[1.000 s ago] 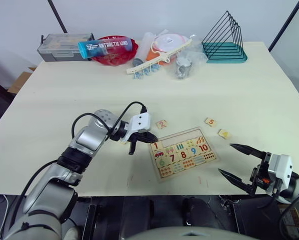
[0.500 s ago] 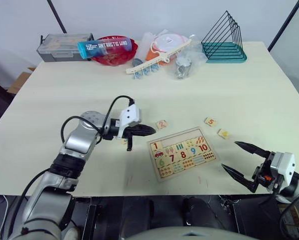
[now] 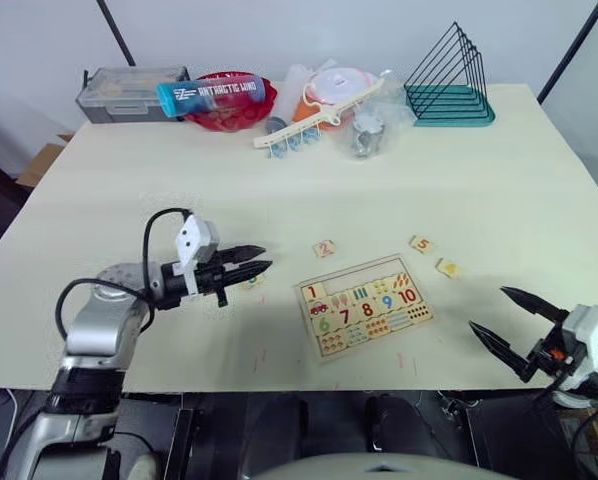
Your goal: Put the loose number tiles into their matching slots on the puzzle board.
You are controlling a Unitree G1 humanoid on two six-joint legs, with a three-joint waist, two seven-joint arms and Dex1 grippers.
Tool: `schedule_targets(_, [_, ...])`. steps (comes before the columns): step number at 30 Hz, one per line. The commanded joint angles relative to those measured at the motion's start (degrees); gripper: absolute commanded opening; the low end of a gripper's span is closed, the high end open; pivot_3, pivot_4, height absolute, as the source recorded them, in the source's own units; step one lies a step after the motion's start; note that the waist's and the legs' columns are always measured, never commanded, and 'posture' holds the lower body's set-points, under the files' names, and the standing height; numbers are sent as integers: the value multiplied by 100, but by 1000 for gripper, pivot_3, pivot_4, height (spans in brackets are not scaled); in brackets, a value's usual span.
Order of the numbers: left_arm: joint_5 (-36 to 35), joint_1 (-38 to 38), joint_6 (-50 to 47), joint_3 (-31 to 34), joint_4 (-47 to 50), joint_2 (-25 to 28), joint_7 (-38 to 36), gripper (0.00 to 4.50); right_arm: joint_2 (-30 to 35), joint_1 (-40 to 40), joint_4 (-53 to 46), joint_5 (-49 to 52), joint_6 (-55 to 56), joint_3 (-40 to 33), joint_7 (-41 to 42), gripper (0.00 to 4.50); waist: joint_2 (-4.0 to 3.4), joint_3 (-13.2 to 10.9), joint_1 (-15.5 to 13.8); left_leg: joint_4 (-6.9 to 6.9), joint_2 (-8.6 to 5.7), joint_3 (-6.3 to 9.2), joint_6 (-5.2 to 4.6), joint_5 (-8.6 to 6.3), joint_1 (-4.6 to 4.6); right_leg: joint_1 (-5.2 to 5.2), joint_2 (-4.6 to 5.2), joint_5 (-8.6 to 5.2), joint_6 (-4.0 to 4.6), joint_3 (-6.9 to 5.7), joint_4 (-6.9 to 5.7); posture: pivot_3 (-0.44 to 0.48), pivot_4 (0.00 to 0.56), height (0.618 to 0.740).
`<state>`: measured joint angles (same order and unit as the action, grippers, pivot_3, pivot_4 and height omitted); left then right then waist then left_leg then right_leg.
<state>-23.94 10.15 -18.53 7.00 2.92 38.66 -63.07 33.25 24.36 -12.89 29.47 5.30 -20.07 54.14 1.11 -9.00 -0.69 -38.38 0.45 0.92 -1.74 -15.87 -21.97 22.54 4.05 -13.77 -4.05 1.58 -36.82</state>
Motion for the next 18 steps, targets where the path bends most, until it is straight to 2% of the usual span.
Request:
schedule_targets(1, [-183,-362,85,438,358,87,184,2783,2,117,10,111,132,-331,62,4500,-2,1,-9,0,1,1,0,0,0,0,0,0,0,0,0,0,150,740])
schedule_targets(2, [-185,-486,129,498,400,91,208,2949,3,154,41,140,145,-382,107,4500,-2,1,-8,0,0,3,0,0,-1,0,0,0,1,-2,0,0,150,740])
schedule_targets(5, [-251,-888,265,735,464,85,214,4172,5,292,129,210,167,-537,198,4500,-4,3,1,1,0,-2,0,0,1,-1,0,-3,6,0,1,0,150,740])
schedule_targets(6, [-228,-1033,363,808,443,100,184,4361,3,333,156,214,176,-583,218,4500,-4,3,-2,3,1,-3,0,0,2,0,1,-3,6,1,1,0,150,740])
schedule_targets(10, [-213,-1537,726,1101,193,101,91,4361,-13,476,314,247,219,-776,300,4500,-4,4,0,5,5,-6,0,0,3,0,1,-7,12,2,3,0,150,740])
schedule_targets(18, [-159,-1970,1190,1207,5,22,62,4361,8,513,744,327,304,-1086,486,4500,-5,6,-7,5,8,-14,0,-1,4,-1,4,-14,24,4,5,0,150,740])
